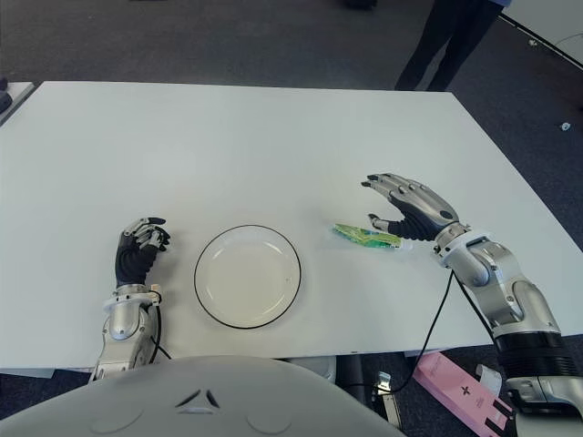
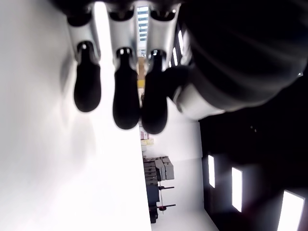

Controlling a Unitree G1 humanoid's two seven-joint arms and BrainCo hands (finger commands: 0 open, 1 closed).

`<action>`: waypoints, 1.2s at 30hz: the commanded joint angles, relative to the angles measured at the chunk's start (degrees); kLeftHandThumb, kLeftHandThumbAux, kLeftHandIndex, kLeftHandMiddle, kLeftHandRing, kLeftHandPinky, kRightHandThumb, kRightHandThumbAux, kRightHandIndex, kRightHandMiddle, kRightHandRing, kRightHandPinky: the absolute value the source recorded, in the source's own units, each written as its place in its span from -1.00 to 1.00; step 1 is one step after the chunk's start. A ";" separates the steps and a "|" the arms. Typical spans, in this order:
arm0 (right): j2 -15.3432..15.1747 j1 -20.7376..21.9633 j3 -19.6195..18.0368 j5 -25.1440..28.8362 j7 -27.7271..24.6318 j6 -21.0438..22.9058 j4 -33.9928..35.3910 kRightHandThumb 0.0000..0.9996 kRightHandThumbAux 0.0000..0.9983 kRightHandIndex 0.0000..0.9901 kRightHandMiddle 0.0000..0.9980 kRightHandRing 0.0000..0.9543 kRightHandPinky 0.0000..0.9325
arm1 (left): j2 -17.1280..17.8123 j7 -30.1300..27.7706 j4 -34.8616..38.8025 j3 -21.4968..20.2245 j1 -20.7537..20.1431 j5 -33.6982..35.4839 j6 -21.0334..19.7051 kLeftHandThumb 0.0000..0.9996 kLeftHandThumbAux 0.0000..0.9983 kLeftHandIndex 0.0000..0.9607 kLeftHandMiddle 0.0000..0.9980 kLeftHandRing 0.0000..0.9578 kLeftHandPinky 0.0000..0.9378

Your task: Put the toothpaste on the table into the plate.

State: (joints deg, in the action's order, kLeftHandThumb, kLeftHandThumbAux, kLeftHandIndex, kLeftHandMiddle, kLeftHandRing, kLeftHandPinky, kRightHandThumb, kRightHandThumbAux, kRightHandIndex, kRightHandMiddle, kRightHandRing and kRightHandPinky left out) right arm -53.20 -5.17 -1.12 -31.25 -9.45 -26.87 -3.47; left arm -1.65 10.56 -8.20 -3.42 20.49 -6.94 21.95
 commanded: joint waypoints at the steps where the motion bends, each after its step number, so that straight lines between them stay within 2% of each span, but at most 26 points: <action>1: -1.36 -1.32 0.48 0.19 -2.97 -0.90 0.56 0.04 -0.24 -1.00 -0.97 -1.00 -1.00 | -0.07 -0.01 -1.62 0.24 0.63 -0.20 -1.55 0.41 0.44 -0.10 0.27 0.31 0.34; 7: -3.02 -1.90 1.76 -0.36 -7.77 -0.42 0.49 -0.02 -0.41 -1.00 -0.99 -1.00 -1.00 | 0.28 -0.60 -1.62 0.36 0.64 0.01 -1.44 0.41 0.44 -0.10 0.27 0.31 0.32; 14: -3.46 -1.53 2.63 -1.43 -11.31 1.26 0.41 -0.04 -0.57 -1.00 -1.00 -1.00 -1.00 | 0.20 -0.41 -1.36 0.31 0.83 0.01 -1.62 0.41 0.44 -0.10 0.26 0.31 0.32; 36: -3.26 -2.36 2.33 -1.67 -12.84 2.70 2.22 -0.04 -0.61 -1.00 -1.00 -1.00 -1.00 | 0.48 -0.71 -0.26 0.14 1.48 0.36 -2.16 0.41 0.44 -0.10 0.24 0.28 0.30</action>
State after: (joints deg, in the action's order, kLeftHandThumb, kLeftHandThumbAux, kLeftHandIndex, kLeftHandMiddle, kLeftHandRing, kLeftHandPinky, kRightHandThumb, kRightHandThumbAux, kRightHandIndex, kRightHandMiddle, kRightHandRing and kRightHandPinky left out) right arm -56.10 -6.86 1.18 -32.51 -21.55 -24.68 -1.70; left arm -1.38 10.56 -7.38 -3.42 21.18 -6.75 21.40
